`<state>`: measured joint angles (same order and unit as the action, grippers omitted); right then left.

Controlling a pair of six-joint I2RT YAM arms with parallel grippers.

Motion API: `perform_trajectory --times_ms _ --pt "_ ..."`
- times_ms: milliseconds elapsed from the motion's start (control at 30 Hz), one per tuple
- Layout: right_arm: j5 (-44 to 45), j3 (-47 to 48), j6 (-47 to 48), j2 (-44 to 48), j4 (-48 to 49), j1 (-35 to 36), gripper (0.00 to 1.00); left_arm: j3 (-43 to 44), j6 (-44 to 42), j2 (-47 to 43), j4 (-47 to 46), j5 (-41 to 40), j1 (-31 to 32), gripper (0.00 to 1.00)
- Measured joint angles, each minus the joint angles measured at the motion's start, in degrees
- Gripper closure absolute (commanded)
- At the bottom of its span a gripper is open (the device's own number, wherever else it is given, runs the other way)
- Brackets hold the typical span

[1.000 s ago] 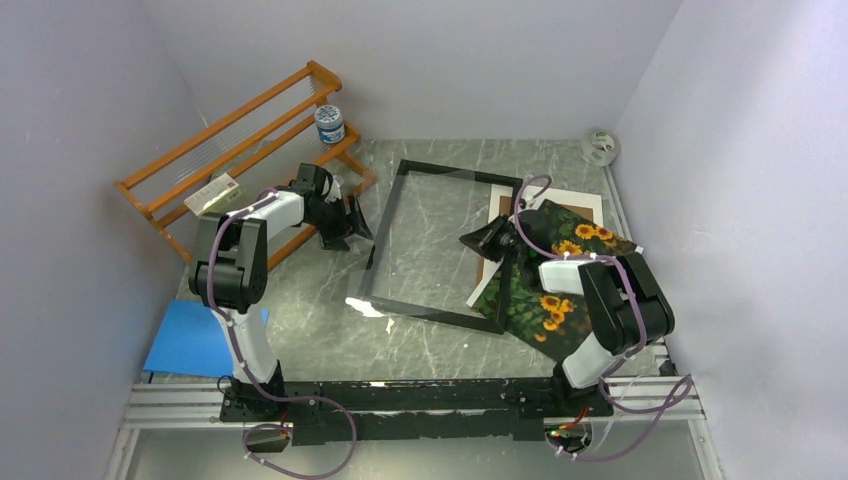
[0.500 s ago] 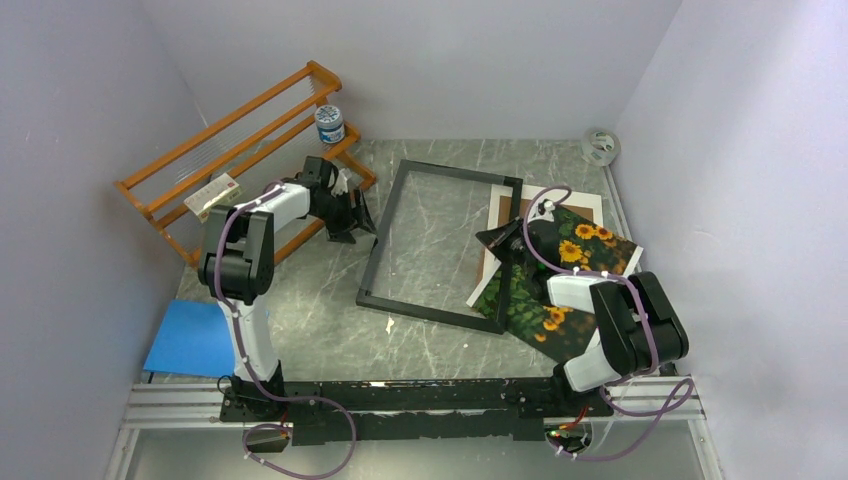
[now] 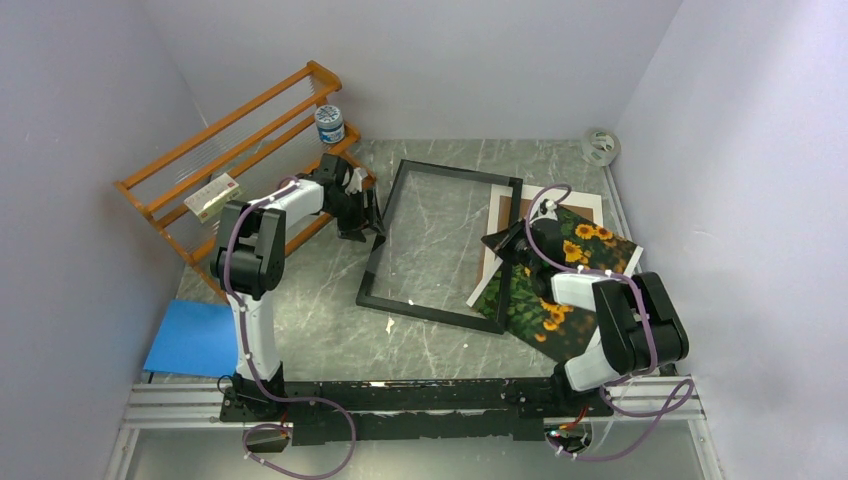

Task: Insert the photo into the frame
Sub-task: Place the photo frame item in the photo frame.

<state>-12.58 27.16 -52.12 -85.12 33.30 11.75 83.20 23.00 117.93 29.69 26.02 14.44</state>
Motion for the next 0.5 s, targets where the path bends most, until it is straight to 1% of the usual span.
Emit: perform_trajectory --times_ms 200,500 --pt "-2.99 0.72 1.49 0.0 -1.46 -0.92 1.0 0.07 -0.07 0.04 0.07 -0.39 0.17 0.31" --pt "-3.02 2.12 2.03 0.5 -6.12 -2.01 1.0 0.24 -1.36 0.22 0.2 -1.4 0.83 0.31"
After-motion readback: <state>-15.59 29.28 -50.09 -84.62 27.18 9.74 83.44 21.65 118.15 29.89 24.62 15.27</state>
